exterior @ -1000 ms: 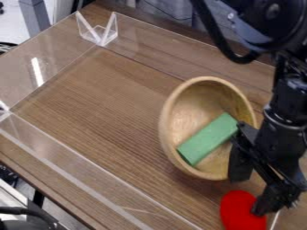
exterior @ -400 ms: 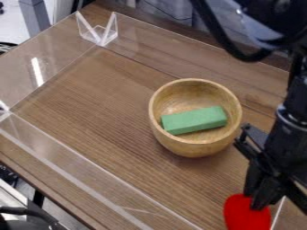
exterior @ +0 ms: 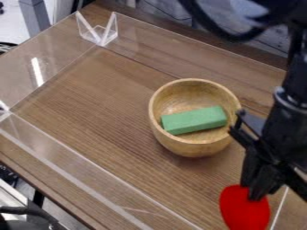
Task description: Move the red fruit to the left
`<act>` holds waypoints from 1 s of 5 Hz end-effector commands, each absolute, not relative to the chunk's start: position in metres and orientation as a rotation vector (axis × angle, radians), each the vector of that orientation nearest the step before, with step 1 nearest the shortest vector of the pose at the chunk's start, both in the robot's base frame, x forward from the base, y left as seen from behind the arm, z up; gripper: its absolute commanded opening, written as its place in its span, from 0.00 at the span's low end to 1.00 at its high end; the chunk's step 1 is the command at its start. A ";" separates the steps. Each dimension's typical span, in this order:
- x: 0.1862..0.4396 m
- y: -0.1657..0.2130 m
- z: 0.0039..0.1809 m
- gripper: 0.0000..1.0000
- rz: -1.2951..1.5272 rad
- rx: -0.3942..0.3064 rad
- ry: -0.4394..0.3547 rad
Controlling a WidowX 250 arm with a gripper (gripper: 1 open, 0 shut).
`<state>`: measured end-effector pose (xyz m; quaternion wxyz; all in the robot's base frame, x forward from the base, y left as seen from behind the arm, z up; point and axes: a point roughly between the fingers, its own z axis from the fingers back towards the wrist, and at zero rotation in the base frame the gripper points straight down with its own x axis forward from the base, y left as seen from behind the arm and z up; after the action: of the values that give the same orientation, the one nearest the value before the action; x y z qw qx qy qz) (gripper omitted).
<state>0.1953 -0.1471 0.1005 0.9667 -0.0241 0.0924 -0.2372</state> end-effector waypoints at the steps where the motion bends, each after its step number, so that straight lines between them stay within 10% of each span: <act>1: 0.206 -0.141 0.135 0.00 -0.463 -0.065 0.114; 5: 0.209 -0.119 0.171 0.00 -0.298 -0.087 0.032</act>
<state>0.2039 -0.1178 0.1562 0.9873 -0.0348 0.0430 -0.1489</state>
